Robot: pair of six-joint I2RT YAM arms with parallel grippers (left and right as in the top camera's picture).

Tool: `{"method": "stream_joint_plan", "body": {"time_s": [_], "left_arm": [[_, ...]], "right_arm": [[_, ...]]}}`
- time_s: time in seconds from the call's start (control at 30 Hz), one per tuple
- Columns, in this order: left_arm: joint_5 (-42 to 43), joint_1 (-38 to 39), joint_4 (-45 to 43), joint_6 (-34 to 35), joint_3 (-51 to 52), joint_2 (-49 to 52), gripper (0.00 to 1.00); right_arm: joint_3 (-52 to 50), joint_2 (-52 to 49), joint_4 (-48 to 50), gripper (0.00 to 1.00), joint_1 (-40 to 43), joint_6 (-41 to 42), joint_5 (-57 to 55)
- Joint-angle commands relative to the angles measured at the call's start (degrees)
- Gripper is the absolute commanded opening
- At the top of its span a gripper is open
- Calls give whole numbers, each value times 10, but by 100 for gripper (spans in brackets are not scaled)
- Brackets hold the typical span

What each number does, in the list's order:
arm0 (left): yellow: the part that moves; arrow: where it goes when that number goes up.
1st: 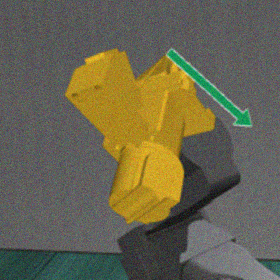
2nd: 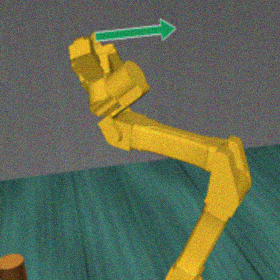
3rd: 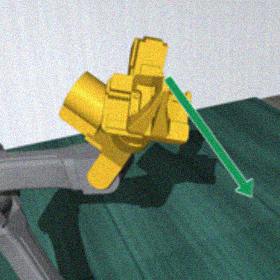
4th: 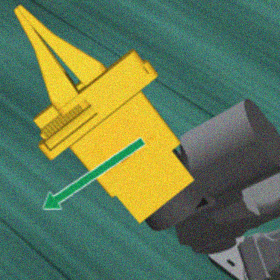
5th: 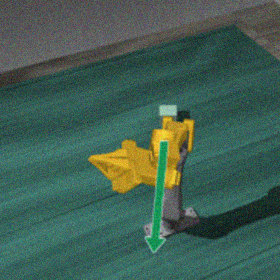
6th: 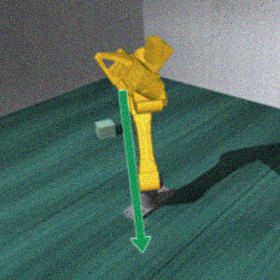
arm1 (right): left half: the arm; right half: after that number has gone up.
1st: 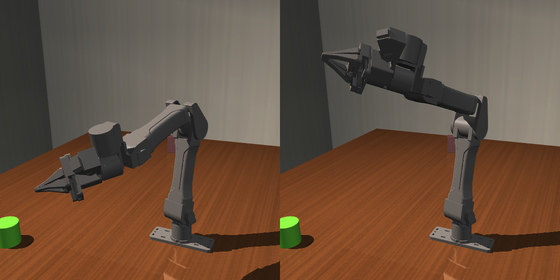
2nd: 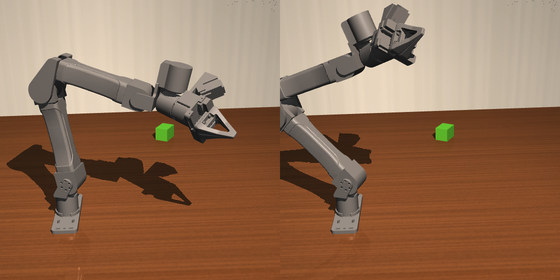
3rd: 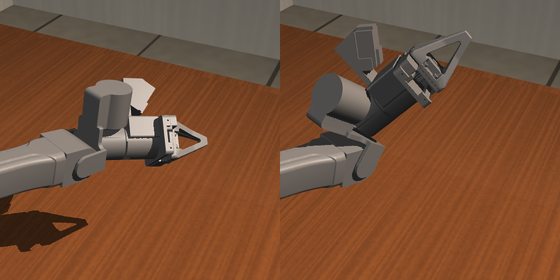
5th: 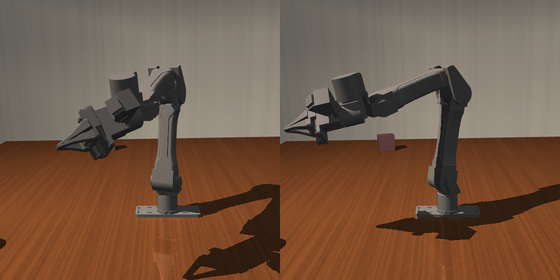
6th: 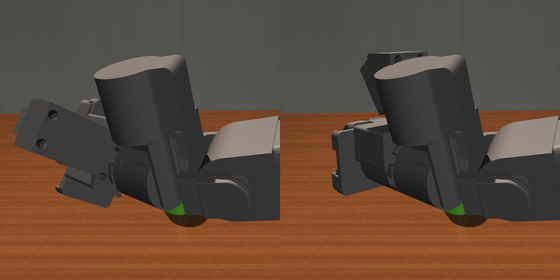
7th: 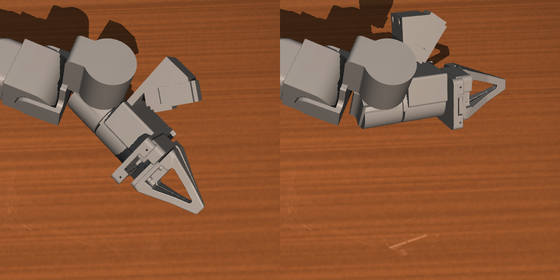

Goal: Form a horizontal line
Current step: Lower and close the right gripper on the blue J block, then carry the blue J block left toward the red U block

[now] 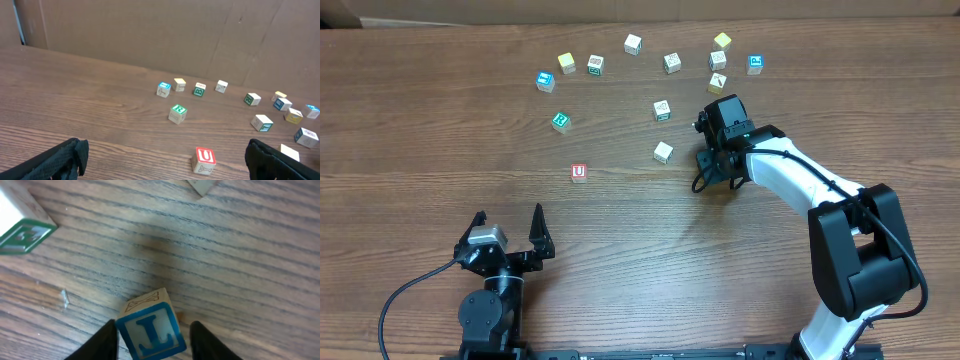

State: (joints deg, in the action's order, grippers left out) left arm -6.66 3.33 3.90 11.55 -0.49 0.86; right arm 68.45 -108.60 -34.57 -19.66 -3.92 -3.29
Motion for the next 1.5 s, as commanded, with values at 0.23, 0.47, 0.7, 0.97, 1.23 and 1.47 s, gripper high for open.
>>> {"method": "stream_joint_plan", "body": {"time_s": [0.23,0.47,0.7,0.97,1.23,1.47], "left_arm": [[5,-3,0,-13,2,-5,100],[5,-3,0,-13,2,-5,100],[5,-3,0,-13,2,-5,100],[5,-3,0,-13,2,-5,100],[5,-3,0,-13,2,-5,100],[5,-3,0,-13,2,-5,100]], "right_arm": [[-3,10,11,31,3,16,9],[18,16,2,29,1,63,9],[90,51,-59,30,-23,103,38],[116,68,-24,30,-111,244,47],[115,48,25,29,-207,327,-34],[115,-1,74,30,-245,343,-44]]}}
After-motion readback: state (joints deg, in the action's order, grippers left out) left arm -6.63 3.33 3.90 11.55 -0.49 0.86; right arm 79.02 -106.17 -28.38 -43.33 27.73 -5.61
